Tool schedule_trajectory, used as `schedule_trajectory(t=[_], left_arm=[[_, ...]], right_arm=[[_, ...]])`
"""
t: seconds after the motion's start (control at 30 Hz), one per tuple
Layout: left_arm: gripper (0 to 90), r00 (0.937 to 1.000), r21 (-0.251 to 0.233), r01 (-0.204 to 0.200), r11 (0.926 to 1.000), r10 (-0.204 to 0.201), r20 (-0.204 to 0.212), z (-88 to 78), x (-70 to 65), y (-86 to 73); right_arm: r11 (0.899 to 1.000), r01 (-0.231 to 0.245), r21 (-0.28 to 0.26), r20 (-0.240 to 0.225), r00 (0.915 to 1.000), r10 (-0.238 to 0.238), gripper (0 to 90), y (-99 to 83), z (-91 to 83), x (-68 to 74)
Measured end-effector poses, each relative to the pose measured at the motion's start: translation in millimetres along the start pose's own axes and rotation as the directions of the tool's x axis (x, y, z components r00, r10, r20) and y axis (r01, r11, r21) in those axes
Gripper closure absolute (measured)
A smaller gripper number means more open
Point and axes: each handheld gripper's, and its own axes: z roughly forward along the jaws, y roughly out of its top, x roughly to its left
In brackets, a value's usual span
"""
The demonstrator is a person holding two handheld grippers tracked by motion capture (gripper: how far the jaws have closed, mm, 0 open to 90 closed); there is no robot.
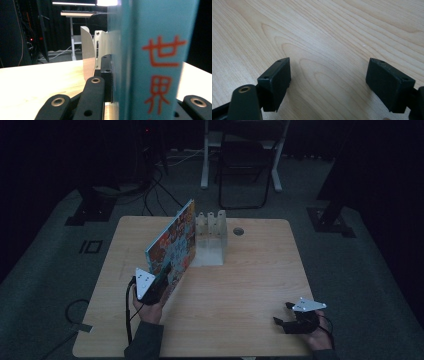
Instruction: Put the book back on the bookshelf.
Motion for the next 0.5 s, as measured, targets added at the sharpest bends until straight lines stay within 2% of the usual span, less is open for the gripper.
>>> schedule_trajectory(t=[0.5], left_arm=[[81.0,1.0000,0.008,-0.002,1.0000,0.002,-0.005,8.1,0.1,-1.0]], right_arm=[[1.000,0.000,0.000,0.000,1.0000,0.000,19.5,0.0,0.0,0.0]])
